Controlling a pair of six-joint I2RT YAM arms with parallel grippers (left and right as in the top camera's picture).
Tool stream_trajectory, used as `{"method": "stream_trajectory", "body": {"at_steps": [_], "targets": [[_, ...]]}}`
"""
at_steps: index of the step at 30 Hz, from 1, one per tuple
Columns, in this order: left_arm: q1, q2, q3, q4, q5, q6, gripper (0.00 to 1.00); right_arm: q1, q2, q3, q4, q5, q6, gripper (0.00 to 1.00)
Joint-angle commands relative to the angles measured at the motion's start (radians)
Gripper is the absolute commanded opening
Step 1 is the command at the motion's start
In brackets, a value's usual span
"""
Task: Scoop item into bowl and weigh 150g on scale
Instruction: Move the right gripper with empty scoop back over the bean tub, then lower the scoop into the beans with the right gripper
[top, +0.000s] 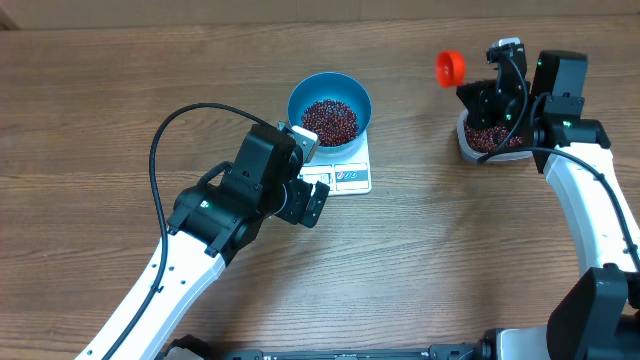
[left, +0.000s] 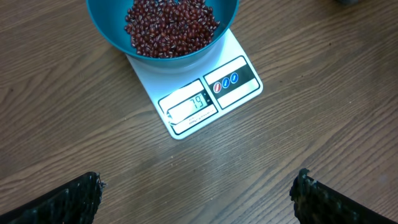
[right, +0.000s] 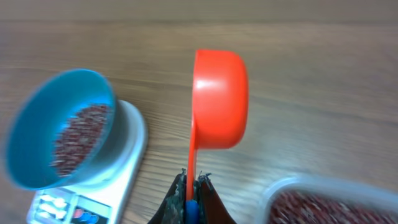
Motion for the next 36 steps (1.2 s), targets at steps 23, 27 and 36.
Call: {"method": "stream_trajectory", "body": {"at_steps": [23,27,36], "targets": [[0.001,0.006,-0.004,-0.001,0.008,0.015,1.00,0.002,-0.111,0.009,-0.319,0.475,0.031,0.04],[0.001,0.006,-0.004,0.000,0.008,0.015,0.99,0.002,-0.111,0.009,-0.364,0.465,0.035,0.04],[0.001,0.006,-0.004,-0.001,0.008,0.015,1.00,0.002,-0.111,0.006,-0.407,0.433,0.035,0.11]]}}
